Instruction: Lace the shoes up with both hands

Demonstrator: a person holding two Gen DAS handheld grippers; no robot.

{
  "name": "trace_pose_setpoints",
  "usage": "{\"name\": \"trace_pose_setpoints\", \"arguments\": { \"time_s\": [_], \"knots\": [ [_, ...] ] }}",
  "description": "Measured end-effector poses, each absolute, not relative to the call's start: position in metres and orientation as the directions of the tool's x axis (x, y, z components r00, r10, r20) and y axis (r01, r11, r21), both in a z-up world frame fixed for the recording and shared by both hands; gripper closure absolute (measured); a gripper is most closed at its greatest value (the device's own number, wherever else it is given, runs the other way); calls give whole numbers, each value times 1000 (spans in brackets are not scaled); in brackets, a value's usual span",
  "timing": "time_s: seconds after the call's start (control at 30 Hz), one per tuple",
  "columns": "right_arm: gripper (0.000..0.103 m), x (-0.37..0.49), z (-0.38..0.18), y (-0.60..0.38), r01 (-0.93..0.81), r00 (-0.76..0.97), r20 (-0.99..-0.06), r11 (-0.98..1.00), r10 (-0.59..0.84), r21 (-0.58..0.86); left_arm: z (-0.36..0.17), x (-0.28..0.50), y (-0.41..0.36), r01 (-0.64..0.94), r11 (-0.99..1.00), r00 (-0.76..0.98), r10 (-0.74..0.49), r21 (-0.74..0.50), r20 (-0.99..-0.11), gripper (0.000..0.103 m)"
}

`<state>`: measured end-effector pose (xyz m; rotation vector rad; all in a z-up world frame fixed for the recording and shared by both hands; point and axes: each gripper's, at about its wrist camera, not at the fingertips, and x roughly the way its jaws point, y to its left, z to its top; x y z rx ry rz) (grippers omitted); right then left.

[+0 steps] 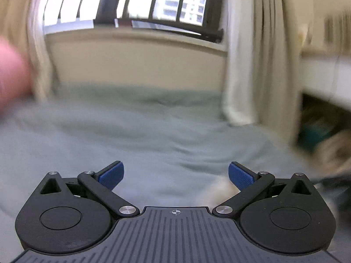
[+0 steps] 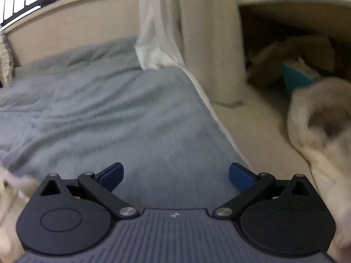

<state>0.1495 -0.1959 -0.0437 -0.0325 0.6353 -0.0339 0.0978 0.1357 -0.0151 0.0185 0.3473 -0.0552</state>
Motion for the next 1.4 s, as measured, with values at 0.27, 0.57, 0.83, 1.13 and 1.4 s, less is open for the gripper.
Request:
{"name": "trace_pose_setpoints", "arguments": {
  "time_s": [0.27,0.57,0.83,1.13,1.4],
  "knots": [
    [0,175,-73,-175,-24,760,-645,990,-73,-140,-52,122,166,23,970,949,-97,-241,-299,0],
    [0,175,-76,-176,-20,769,-635,990,-73,-137,-67,143,176,-267,938,879,142,-223,-455,0],
    [0,175,-76,-176,-19,770,-634,990,-73,-137,-77,178,140,-262,962,734,247,72,-633,0],
    [0,173,-76,-175,-15,769,-634,990,-76,-137,-77,183,151,-263,964,735,222,32,-641,0],
    [0,171,-75,-175,-12,769,-635,991,-78,-137,-32,144,198,163,976,870,-212,-147,-445,0]
  ]
}}
